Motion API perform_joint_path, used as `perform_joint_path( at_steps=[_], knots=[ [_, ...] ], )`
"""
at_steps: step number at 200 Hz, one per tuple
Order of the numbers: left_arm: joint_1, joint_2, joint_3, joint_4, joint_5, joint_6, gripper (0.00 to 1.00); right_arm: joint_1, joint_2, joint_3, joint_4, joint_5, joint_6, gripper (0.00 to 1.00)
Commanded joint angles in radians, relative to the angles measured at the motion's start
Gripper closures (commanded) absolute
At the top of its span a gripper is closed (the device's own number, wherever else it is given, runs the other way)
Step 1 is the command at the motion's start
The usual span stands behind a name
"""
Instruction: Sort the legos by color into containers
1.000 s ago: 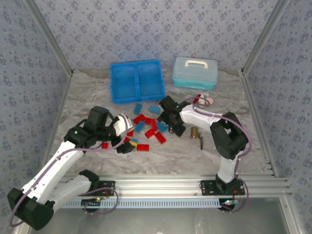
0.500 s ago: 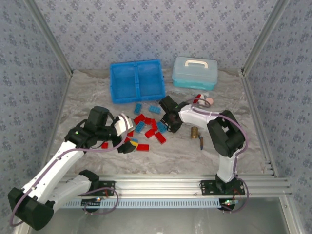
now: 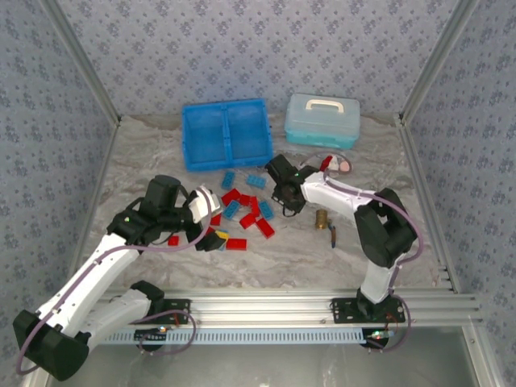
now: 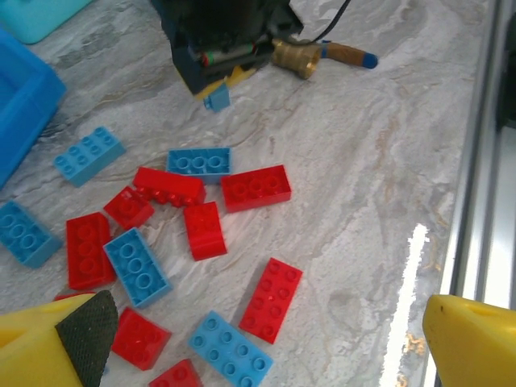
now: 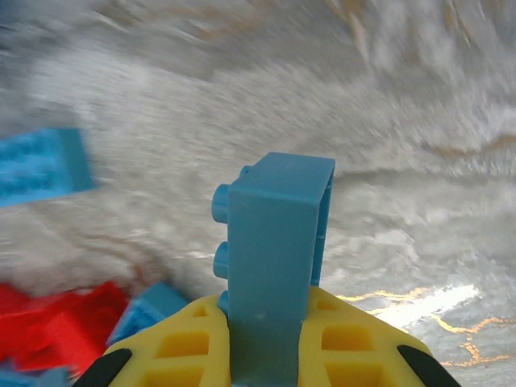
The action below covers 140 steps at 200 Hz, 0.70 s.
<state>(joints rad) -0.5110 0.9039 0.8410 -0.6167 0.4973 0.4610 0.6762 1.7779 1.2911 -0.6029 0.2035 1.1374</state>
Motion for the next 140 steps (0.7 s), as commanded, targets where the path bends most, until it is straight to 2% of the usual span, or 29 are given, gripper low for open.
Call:
perform_joint_path(
  at_steps=[1, 26, 39, 56, 82, 108, 140],
  knots=[
    [-0.004, -0.027, -0.013, 0.066, -0.114, -0.042, 0.01, 0.037, -0.042, 0.148, 0.023, 0.083, -0.339, 0.89],
    [-0.002, -0.078, -0.037, 0.121, -0.207, -0.061, 0.01, 0.055, 0.023, 0.311, 0.079, -0.048, -0.655, 0.88],
    [-0.003, -0.113, -0.055, 0.152, -0.233, -0.068, 0.01, 0.055, 0.080, 0.410, 0.075, -0.093, -0.739, 0.87],
    [-0.002, -0.151, -0.073, 0.185, -0.250, -0.077, 0.01, 0.042, 0.209, 0.624, 0.007, -0.129, -0.813, 0.87],
    [0.000, -0.188, -0.090, 0.220, -0.301, -0.091, 0.01, 0.009, 0.407, 0.916, -0.105, -0.152, -0.854, 0.87],
    [0.000, -0.211, -0.103, 0.244, -0.360, -0.102, 0.01, -0.049, 0.566, 1.108, -0.140, -0.203, -0.823, 0.87],
    [0.000, -0.218, -0.105, 0.231, -0.307, -0.086, 0.01, -0.094, 0.672, 1.183, -0.104, -0.290, -0.816, 0.87]
  ],
)
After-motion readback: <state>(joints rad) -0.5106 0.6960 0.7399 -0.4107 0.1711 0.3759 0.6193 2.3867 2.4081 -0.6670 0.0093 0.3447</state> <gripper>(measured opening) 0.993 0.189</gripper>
